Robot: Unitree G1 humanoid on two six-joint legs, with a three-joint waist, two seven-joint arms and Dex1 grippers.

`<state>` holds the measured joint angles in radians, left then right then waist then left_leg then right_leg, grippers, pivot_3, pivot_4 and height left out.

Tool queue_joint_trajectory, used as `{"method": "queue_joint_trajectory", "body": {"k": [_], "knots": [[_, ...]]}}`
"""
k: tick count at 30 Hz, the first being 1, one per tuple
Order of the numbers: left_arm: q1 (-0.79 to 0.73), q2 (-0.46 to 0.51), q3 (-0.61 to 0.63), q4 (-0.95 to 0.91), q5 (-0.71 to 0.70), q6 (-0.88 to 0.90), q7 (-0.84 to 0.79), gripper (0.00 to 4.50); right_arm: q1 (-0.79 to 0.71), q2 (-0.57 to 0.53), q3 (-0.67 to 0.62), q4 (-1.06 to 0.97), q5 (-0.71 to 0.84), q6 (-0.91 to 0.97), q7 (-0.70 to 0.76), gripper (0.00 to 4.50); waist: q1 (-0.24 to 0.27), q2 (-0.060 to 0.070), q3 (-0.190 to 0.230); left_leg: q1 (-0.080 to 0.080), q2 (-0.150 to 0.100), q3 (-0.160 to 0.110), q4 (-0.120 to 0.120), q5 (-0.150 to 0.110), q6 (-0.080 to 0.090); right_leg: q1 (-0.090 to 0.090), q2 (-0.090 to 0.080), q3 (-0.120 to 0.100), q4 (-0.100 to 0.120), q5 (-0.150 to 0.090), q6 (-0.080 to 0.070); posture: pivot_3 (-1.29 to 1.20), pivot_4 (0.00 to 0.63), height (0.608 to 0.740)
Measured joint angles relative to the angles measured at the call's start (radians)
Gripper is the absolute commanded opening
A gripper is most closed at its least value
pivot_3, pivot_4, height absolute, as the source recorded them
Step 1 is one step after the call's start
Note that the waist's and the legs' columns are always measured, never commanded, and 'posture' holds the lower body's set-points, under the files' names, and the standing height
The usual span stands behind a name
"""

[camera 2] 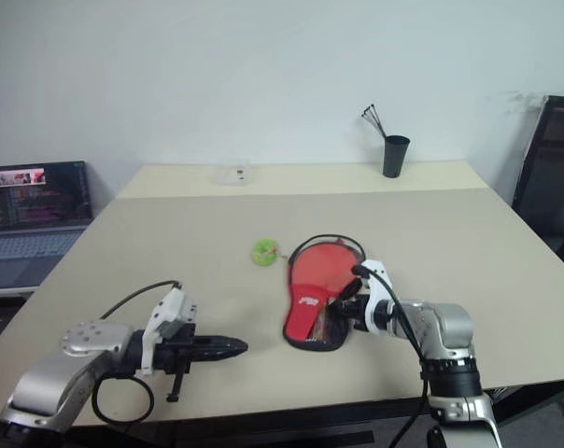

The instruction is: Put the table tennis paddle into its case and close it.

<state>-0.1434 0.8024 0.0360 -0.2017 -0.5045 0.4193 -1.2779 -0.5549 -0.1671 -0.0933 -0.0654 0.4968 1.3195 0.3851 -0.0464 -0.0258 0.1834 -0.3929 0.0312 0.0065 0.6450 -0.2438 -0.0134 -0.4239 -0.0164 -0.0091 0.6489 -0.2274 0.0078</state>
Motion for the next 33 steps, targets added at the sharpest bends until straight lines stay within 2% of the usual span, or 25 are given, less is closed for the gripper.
{"method": "queue_joint_trajectory", "body": {"k": [7, 16, 26, 33], "knots": [[0.024, 0.021, -0.001, -0.026, -0.006, 0.008, -0.014, 0.0, 0.091, 0.003, 0.0, -0.161, 0.044, 0.114, -0.013, 0.04, 0.002, 0.0, 0.0, 0.0, -0.001, -0.001, 0.0, 0.0, 0.0, 0.0, 0.0, -0.001, -0.001, -0.001, -0.001, 0.0, 0.15, 0.74], [0.022, 0.026, -0.011, -0.017, -0.002, -0.023, -0.059, 0.0, 0.195, -0.094, 0.009, -0.312, 0.12, 0.195, 0.023, 0.04, 0.016, 0.0, 0.0, -0.001, -0.001, -0.001, 0.0, 0.0, 0.0, 0.001, -0.001, -0.002, -0.003, -0.001, -0.001, 0.0, 0.15, 0.74], [0.01, 0.027, -0.033, -0.014, 0.005, -0.035, -0.066, 0.0, 0.197, -0.177, -0.002, -0.303, 0.154, 0.199, 0.051, 0.04, 0.022, -0.001, -0.001, -0.002, -0.002, -0.001, 0.001, 0.0, 0.0, 0.001, -0.002, -0.002, -0.003, -0.001, 0.0, 0.0, 0.15, 0.74], [-0.013, 0.026, -0.052, -0.015, 0.008, -0.028, -0.063, 0.0, 0.178, -0.116, -0.006, -0.281, 0.149, 0.221, 0.016, 0.04, 0.018, -0.002, -0.001, -0.001, -0.002, -0.001, 0.001, 0.0, 0.0, 0.001, -0.001, -0.002, -0.002, -0.001, 0.0, 0.0, 0.15, 0.74]]}}
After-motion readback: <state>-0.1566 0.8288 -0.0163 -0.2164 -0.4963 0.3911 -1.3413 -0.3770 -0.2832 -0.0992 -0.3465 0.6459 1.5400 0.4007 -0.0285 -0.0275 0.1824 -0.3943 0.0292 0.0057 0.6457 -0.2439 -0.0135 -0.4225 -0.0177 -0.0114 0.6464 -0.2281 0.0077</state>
